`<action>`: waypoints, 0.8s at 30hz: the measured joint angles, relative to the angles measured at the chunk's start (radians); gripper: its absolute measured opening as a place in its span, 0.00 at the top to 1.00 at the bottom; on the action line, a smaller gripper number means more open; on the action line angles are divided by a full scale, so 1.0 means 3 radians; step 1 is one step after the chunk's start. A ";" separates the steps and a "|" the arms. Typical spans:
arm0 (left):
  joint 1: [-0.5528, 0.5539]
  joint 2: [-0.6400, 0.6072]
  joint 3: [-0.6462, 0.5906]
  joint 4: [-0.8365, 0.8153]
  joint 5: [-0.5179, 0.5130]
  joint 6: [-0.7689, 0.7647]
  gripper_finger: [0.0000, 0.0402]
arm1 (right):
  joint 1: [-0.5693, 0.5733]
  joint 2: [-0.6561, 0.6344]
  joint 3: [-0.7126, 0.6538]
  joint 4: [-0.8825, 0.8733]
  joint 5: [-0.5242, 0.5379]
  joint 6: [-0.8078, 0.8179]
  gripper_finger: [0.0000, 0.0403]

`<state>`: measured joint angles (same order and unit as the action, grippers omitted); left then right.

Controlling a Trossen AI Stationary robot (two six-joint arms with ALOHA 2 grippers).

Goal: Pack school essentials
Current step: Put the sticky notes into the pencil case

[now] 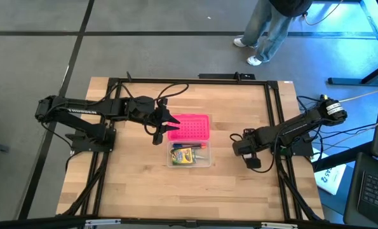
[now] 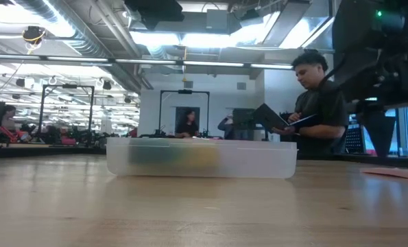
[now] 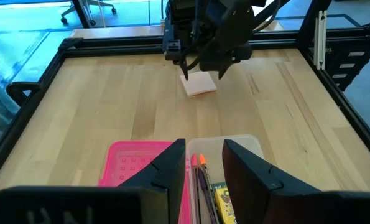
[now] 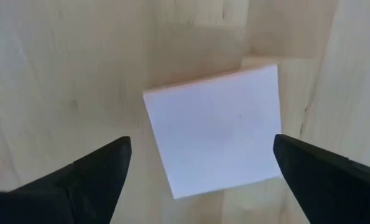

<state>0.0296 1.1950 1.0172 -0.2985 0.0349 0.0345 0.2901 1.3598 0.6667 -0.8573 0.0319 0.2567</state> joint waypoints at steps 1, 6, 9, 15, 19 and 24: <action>-0.0001 0.0000 0.0000 0.0001 0.0000 0.0000 0.75 | 0.0000 0.0000 -0.0009 -0.0014 0.0001 0.0007 0.02; -0.0001 0.0000 0.0000 0.0000 -0.0001 0.0000 0.75 | 0.0001 0.0000 -0.0010 -0.0032 0.0159 0.0077 0.02; 0.0000 0.0000 0.0000 0.0000 0.0000 0.0000 0.75 | 0.0000 0.0013 -0.0010 -0.0033 0.0182 0.0089 0.02; -0.0001 0.0000 0.0000 0.0000 0.0000 0.0000 0.75 | 0.0000 0.0161 -0.0010 -0.0032 0.0181 0.0086 0.02; -0.0001 0.0000 0.0000 0.0000 0.0000 0.0000 0.75 | 0.0000 0.0213 -0.0010 -0.0035 0.0194 0.0090 0.02; -0.0001 0.0000 0.0000 0.0000 0.0000 0.0000 0.75 | 0.0000 0.0236 -0.0010 -0.0037 0.0266 0.0103 0.02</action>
<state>0.0292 1.1950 1.0172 -0.2985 0.0349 0.0345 0.2901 1.4306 0.6636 -0.8684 0.1116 0.2877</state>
